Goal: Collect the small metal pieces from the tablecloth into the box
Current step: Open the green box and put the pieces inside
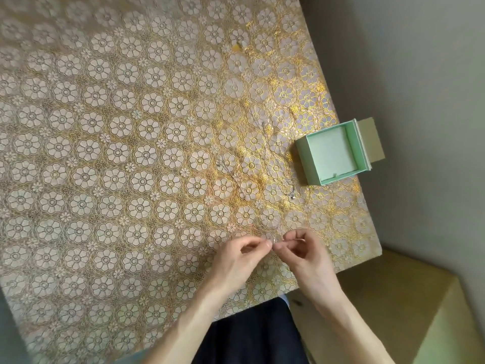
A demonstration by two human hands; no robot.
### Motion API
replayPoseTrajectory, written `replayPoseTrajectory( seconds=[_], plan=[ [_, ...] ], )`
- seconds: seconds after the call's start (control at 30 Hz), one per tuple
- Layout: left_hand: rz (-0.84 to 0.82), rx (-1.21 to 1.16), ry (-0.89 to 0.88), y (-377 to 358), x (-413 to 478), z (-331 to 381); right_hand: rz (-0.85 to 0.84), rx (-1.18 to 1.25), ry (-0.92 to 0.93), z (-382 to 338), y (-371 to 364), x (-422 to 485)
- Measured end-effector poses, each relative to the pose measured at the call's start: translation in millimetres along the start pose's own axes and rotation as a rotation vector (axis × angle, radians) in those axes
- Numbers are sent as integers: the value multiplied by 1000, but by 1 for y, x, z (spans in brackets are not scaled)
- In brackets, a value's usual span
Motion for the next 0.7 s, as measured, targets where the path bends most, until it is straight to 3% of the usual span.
replayPoseTrajectory(
  seconds=[0.17,0.47,0.7],
  plan=[
    [-145,-187,81,-5,13,-11,-20,-6,-12,-2,3,-9],
    [-237,-54,58,-2,16,-11,-58,48,-39,8,-2,-10],
    [-203,-76,6,-4,16,-1,-59,30,-45,10,0,-8]
  ],
)
Point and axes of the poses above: each hand's wrist, its own x-axis towards the middle knuckle, its own y-axis out of the back of the hand, z = x × y, the point moved 6 cm from there along x, towards the middle knuckle, and after that the axes turned 7 degrees about -z, right-handed, at the moved point
